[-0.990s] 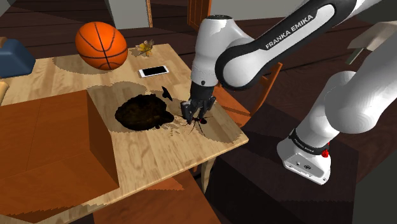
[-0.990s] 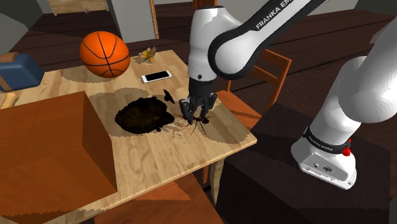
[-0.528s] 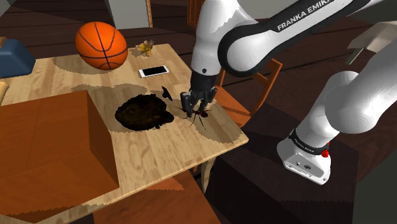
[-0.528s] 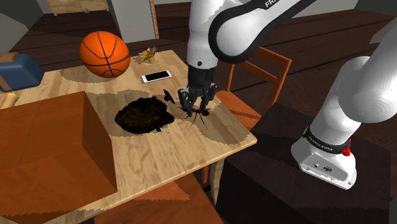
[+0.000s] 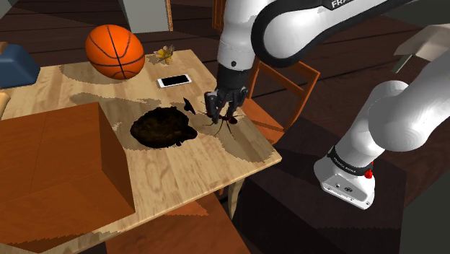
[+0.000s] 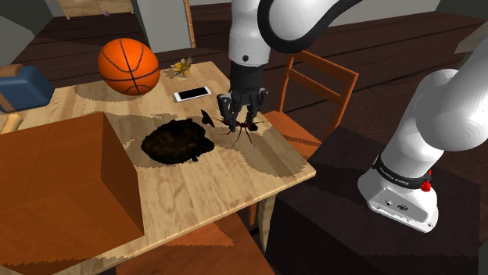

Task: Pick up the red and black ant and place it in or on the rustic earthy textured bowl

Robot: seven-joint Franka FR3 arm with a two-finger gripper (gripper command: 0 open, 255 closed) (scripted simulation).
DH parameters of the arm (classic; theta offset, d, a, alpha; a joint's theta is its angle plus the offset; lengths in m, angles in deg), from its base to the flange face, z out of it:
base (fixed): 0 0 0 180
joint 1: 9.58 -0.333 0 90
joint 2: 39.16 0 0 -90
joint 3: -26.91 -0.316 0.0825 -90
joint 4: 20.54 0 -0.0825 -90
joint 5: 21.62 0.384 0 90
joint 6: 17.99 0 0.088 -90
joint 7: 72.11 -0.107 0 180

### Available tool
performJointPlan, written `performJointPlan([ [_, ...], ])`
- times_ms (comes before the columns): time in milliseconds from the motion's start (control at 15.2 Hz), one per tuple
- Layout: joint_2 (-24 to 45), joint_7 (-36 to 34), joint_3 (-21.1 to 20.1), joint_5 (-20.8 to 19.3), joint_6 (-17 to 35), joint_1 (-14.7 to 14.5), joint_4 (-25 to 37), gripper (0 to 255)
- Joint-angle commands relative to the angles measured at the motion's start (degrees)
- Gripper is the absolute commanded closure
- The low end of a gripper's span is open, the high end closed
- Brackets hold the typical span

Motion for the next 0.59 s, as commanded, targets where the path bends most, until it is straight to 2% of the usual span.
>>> performJointPlan([
  [0,-0.8,-0.1,0.3,-0.1,-1.8,0.1,1.0,255],
  [330,-2.3,-0.4,0.8,-0.3,-5.3,0.1,3.0,255],
  [528,5.2,-2.9,-0.8,-3.1,-4.4,1.1,9.7,255],
])
